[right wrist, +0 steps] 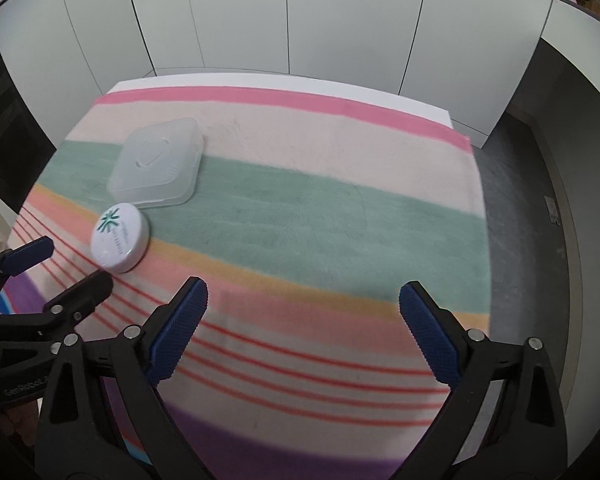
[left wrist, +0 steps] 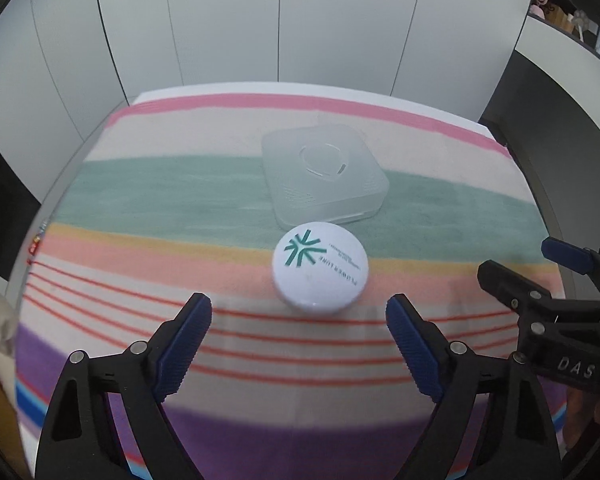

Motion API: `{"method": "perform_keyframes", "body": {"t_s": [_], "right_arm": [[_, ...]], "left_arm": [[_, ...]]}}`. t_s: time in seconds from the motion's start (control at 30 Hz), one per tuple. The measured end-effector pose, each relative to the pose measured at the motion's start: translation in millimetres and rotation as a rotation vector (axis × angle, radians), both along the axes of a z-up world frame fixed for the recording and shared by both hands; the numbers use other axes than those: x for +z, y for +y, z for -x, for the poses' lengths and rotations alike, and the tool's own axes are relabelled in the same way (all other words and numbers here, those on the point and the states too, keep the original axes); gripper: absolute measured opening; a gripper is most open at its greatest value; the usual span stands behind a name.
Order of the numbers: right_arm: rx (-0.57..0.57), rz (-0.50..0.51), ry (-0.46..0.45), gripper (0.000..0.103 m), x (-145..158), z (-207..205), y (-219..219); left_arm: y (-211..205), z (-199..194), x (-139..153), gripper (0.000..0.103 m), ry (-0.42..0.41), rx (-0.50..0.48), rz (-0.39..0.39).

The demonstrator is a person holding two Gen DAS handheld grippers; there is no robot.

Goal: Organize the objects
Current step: 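Grasp the white round compact with left tool while right tool grasps the clear square case, then carry the white compact and clear square case with both tools over the armchair box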

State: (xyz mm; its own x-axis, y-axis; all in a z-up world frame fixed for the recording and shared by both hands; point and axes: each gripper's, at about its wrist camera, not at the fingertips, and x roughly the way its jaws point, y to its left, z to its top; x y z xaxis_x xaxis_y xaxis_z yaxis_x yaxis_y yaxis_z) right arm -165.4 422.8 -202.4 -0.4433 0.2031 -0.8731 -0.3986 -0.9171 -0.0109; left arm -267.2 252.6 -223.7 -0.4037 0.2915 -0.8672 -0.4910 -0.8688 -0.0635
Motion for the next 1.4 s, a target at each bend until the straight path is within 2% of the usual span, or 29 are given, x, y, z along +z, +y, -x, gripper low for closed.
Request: {"method": "perform_keyframes", "body": {"t_s": [0.17,0.23,0.27,0.3,0.33,0.43,0.6,0.8,1.07,1.17,1.4], "right_arm": [[-0.005,-0.004,-0.002,0.098,-7.9,9.3,7.9],[0.003,-0.012,-0.003,0.098,-8.1,12.5,5.4],[0.012,-0.015,-0.004,0.098,-8.6,15.5,3.7],[0.018,-0.015,-0.003,0.098,-8.7,17.4,1.7],[0.023,-0.012,-0.001,0.098,-8.8,19.6,-0.6],[0.045,-0.001,0.012,0.098,-8.1,29.3,-14.3],[0.093,0.024,0.040,0.098,-8.1,52.2,-44.0],[0.155,0.044,0.057,0.098,-17.1,91.9,-80.5],[0.120,0.006,0.055,0.097,-23.2,134.5,-88.8],[0.090,0.028,0.071,0.084,-22.2,140.7,-80.4],[0.095,0.016,0.073,0.084,-13.0,136.2,-81.5]], "left_arm": [[13.7,11.3,-13.3,0.082,0.007,-0.011,-0.005],[15.2,12.8,-14.0,0.078,0.033,-0.018,-0.006],[15.1,12.6,-14.0,0.073,0.044,-0.024,0.000],[15.7,11.7,-13.1,0.061,0.052,-0.040,0.003],[15.2,11.1,-11.8,0.059,0.053,-0.053,0.004],[-3.2,14.1,-8.6,0.059,0.028,-0.030,-0.007],[-49.8,32.0,-7.9,0.059,0.020,0.100,0.007],[-85.2,56.6,-8.7,0.059,0.022,0.200,0.012],[-99.3,70.0,-7.3,0.058,0.026,0.222,0.013],[-99.5,69.9,-6.1,0.058,0.017,0.226,0.006],[-97.2,60.9,11.3,0.058,0.018,0.210,-0.008]]}}
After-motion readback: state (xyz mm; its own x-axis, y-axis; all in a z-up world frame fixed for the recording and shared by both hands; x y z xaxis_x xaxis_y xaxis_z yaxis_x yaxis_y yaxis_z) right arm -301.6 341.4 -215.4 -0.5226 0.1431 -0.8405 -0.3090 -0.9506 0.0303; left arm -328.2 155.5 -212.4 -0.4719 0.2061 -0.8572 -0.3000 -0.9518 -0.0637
